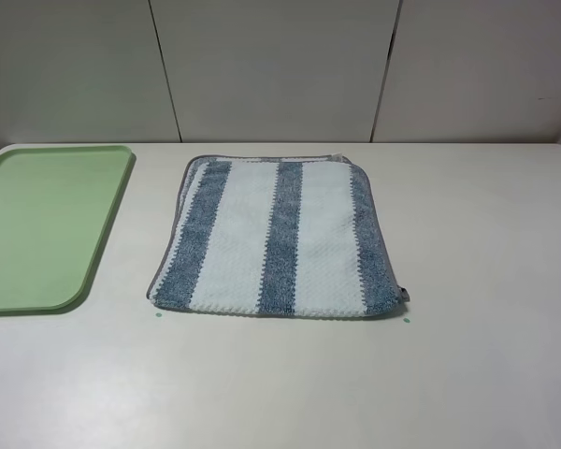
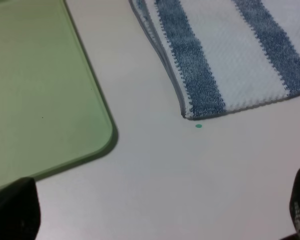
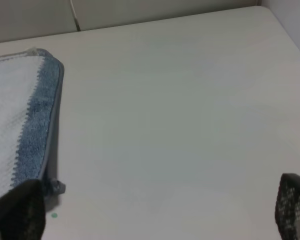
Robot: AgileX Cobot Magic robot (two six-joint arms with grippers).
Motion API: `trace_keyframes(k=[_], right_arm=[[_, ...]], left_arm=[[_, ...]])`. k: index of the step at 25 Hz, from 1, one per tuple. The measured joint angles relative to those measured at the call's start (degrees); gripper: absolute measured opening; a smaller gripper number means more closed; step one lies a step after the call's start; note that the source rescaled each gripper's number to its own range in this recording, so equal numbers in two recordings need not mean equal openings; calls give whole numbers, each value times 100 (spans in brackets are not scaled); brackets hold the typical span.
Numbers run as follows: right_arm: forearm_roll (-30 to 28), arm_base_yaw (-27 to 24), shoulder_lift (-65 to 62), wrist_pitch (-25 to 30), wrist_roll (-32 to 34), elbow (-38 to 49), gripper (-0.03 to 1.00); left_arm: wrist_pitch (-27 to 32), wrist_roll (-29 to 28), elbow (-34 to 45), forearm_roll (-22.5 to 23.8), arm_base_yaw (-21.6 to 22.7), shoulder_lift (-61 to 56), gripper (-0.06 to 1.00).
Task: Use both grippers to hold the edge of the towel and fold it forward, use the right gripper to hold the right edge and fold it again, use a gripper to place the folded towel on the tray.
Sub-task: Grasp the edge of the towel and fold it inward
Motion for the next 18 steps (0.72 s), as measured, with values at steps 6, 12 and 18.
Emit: trace_keyframes(k=[6,12,18], right_arm=[[0,0,0,0,0,0,100],[0,0,0,0,0,0,100],[0,0,0,0,0,0,100]], left_arm=[[0,0,0,0,0,0,100],[0,0,0,0,0,0,100],[0,0,0,0,0,0,100]])
